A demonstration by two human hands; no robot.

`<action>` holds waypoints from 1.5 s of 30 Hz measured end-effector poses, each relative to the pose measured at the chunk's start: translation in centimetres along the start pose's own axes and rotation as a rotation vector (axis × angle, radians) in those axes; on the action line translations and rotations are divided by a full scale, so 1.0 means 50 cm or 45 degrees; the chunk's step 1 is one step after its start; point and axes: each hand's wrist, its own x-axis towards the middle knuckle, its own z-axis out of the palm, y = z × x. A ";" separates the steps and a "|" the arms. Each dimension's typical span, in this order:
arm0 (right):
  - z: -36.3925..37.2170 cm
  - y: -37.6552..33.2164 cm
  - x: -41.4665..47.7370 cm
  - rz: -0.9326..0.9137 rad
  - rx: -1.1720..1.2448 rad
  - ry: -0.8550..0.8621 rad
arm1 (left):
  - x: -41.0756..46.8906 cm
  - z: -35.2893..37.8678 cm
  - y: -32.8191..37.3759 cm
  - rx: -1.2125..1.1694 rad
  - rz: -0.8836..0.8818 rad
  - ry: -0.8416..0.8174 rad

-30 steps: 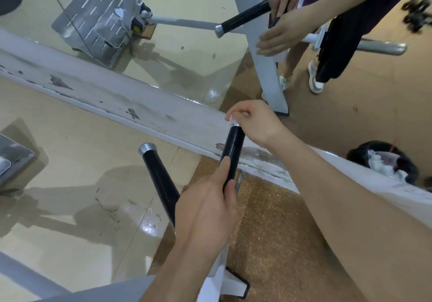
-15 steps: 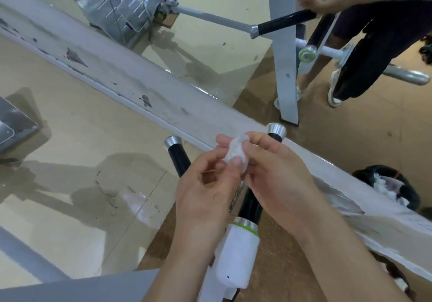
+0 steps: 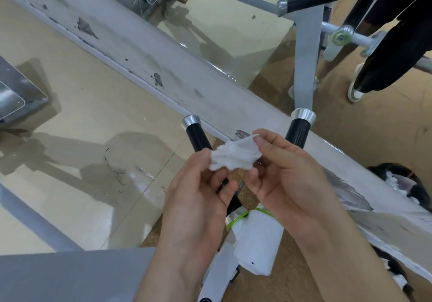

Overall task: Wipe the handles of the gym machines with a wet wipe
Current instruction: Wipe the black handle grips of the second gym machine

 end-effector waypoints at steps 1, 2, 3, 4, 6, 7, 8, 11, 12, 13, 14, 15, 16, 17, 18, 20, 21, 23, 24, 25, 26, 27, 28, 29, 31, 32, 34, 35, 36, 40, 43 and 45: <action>0.004 0.003 0.000 0.028 0.032 -0.004 | -0.001 -0.005 0.002 -0.068 -0.021 -0.037; 0.006 0.005 0.001 0.048 0.045 0.001 | -0.001 -0.011 0.004 -0.104 -0.033 -0.075; 0.008 0.006 0.002 0.059 0.039 0.012 | -0.001 -0.018 0.005 -0.107 -0.031 -0.096; 0.006 0.008 0.004 0.060 0.024 0.023 | 0.001 -0.027 0.007 -0.091 -0.017 -0.097; 0.001 0.008 0.005 0.034 -0.026 0.024 | 0.003 -0.045 0.011 -0.027 0.028 -0.075; -0.001 0.007 0.003 0.014 -0.069 -0.003 | 0.004 -0.053 0.014 0.050 0.054 -0.052; -0.005 0.005 0.001 -0.002 -0.124 -0.046 | 0.005 -0.061 0.016 0.135 0.082 -0.017; -0.013 0.000 -0.009 -0.037 -0.373 -0.163 | 0.005 -0.072 0.018 0.153 0.088 0.128; -0.015 0.000 -0.012 -0.075 -0.523 -0.176 | 0.007 -0.073 0.018 0.100 0.085 0.166; -0.016 0.001 -0.016 -0.128 -0.705 -0.158 | 0.009 -0.072 0.018 0.063 0.091 0.204; -0.017 0.003 -0.020 -0.189 -0.867 -0.120 | 0.011 -0.071 0.017 0.059 0.110 0.243; -0.017 0.003 -0.024 -0.229 -0.956 -0.081 | 0.014 -0.070 0.016 0.088 0.136 0.285; -0.017 0.003 -0.027 -0.233 -0.964 -0.055 | 0.017 -0.070 0.013 0.146 0.165 0.321; -0.015 0.003 -0.030 -0.196 -0.886 -0.052 | 0.019 -0.069 0.009 0.219 0.189 0.355; -0.013 0.004 -0.030 -0.130 -0.736 -0.053 | 0.020 -0.068 0.006 0.288 0.209 0.384; -0.013 0.009 -0.025 -0.032 -0.445 -0.026 | 0.023 -0.068 0.002 0.369 0.225 0.401; -0.014 0.012 -0.022 -0.024 -0.378 -0.005 | 0.021 -0.066 0.002 0.388 0.235 0.376; -0.017 0.015 -0.019 -0.063 -0.393 0.036 | 0.015 -0.068 0.004 0.552 0.339 0.257; -0.016 0.014 -0.018 -0.095 -0.450 0.057 | 0.008 -0.072 0.006 0.755 0.448 0.181; -0.017 0.012 -0.018 -0.126 -0.525 0.074 | 0.002 -0.079 0.006 0.987 0.578 0.102; -0.019 0.010 -0.016 -0.148 -0.605 0.086 | -0.005 -0.086 0.007 1.215 0.713 0.019; -0.019 0.009 -0.015 -0.151 -0.680 0.092 | -0.009 -0.094 0.007 1.410 0.823 -0.061; -0.022 0.008 -0.014 -0.133 -0.747 0.094 | -0.015 -0.101 0.006 1.556 0.896 -0.117; -0.023 0.007 -0.014 -0.103 -0.797 0.084 | -0.019 -0.109 0.004 1.655 0.915 -0.148; -0.023 0.006 -0.015 -0.046 -0.952 0.041 | -0.026 -0.128 -0.006 1.752 0.888 -0.138; -0.023 0.007 -0.016 -0.048 -1.129 0.025 | -0.028 -0.137 -0.014 1.773 0.849 -0.116; -0.028 0.018 -0.019 -0.171 -1.659 -0.007 | -0.034 -0.148 -0.030 1.802 0.786 -0.006; -0.025 0.023 -0.022 -0.300 -1.955 -0.044 | -0.037 -0.150 -0.038 1.782 0.736 0.065; -0.025 0.027 -0.024 -0.449 -2.233 -0.093 | -0.040 -0.153 -0.045 1.730 0.670 0.125; -0.015 0.018 -0.035 -0.493 -2.610 -0.217 | -0.037 -0.132 -0.058 1.481 0.483 0.316; -0.006 0.034 -0.048 -0.519 -2.606 -0.257 | -0.043 -0.107 -0.056 1.095 0.364 0.260; -0.007 0.049 -0.049 -0.501 -2.281 -0.239 | -0.055 -0.098 -0.052 0.975 0.365 0.156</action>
